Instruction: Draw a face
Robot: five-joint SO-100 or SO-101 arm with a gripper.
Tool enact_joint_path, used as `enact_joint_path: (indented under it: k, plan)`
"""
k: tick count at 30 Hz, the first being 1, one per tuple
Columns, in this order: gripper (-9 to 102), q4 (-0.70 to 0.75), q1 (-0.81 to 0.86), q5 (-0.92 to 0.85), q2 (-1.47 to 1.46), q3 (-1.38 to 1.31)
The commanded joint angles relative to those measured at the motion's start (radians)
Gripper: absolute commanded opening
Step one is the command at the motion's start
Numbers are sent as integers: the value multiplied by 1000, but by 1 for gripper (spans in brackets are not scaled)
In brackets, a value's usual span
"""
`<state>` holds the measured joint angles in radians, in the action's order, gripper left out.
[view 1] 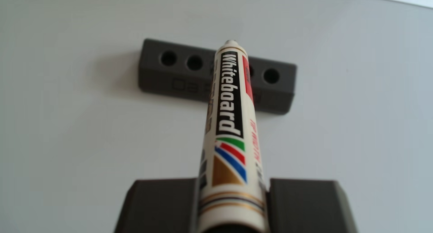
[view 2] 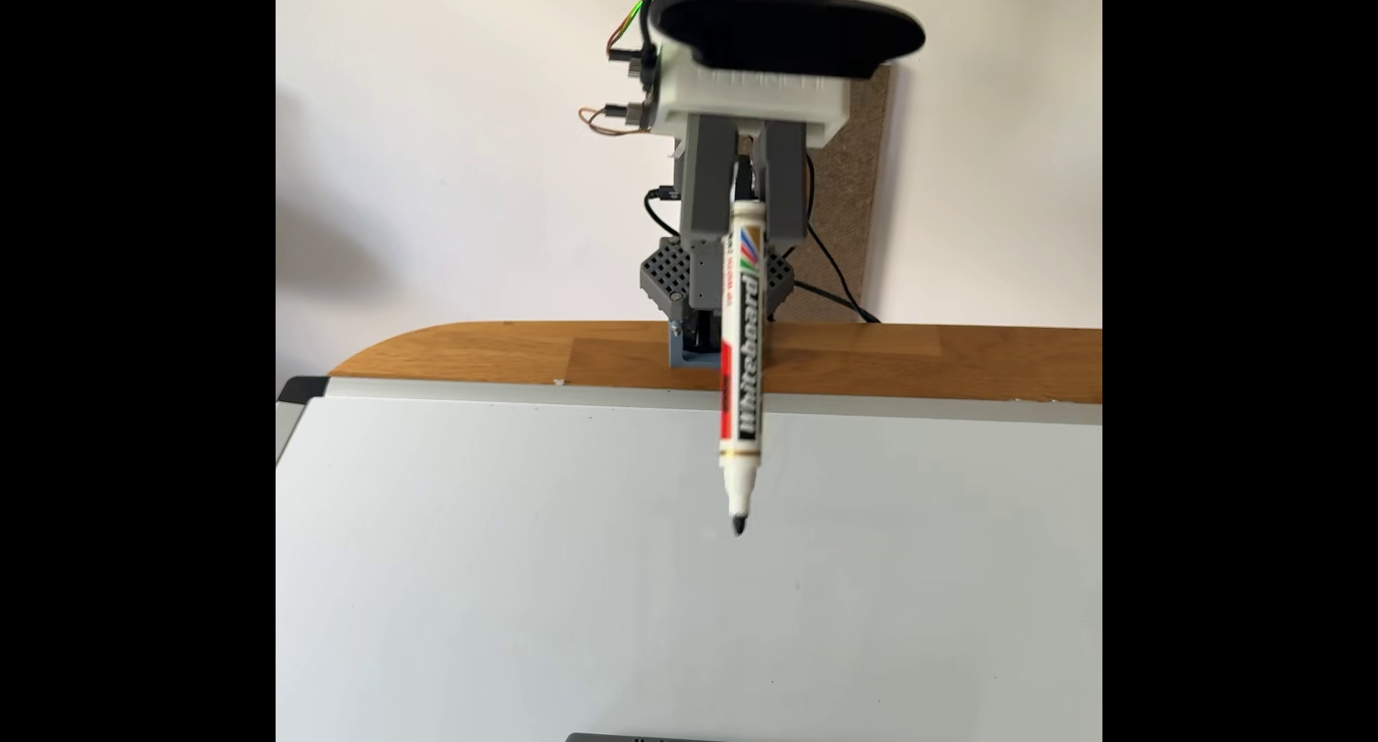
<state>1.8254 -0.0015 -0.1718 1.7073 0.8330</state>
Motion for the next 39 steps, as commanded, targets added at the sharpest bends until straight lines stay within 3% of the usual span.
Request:
enact_joint_path:
  k: [1,9,12,21,25,34,39]
  plan:
    - [-1,-3,-64,-8,95,112]
    - [-1,-31,-117,-18,110,276]
    - [-1,-51,-121,-141,110,318]
    - [-1,-236,-121,-868,44,456]
    - [-1,-241,-129,-1147,-2,459]
    - [-1,-256,-146,-1169,-104,442]
    - [-1,-341,-149,-1158,-178,417]
